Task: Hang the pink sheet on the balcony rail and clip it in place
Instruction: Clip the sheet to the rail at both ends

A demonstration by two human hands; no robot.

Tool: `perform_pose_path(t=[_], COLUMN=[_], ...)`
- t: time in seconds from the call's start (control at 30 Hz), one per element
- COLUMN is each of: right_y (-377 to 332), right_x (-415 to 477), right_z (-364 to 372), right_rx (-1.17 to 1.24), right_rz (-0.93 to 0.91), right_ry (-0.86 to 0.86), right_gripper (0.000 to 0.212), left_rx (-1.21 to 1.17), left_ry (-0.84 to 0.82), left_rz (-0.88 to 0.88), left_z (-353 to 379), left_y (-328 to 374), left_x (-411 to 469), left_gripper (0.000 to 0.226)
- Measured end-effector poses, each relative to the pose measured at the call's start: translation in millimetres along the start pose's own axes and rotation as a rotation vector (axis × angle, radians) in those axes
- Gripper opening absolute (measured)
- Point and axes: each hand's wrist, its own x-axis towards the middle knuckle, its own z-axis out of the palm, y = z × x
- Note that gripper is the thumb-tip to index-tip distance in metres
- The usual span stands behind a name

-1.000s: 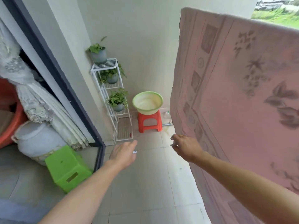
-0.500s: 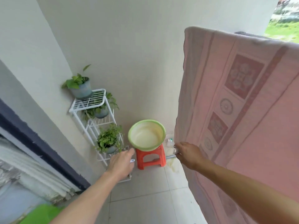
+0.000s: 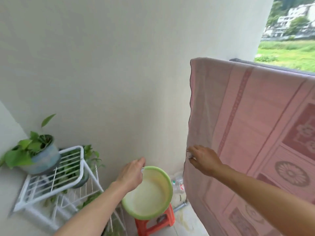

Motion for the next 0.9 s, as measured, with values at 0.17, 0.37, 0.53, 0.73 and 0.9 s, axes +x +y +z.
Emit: perform_pose_path(t=[0.17,0.37,0.53,0.73,0.9], right_y=[3.8,7.8,35.5,76.2,92.6], right_x=[81.0,178.3,236.1,272.2,278.4], right_z=[-56.9,-165.3,-229.7,-237.3,-231.9], right_rx=[-0.061,-0.221,-0.181,0.104,0.279], right_rz=[0.087,0.028,0.160,0.430,0.494], right_ry=[0.224,0.427,0.491,0.535,0.530], right_gripper=[0.028,0.023,0.029,0.022,0.022], left_rx=[-0.073,-0.474,-0.906,-1.147,-1.205], left_ry=[0.065,0.102,0.053,-0.103,-0.410], left_rz=[0.113,0.115,0.241,0.309,0.401], left_z=[-42.6,-87.4,-140.1,-183.9,-189.7], left_y=[-7.8,52.9,108.6,153.9,166.3], left_x=[115.8,234.7,310.8,379.9,417.6], left_gripper=[0.024,0.013,0.038,0.057,0.016])
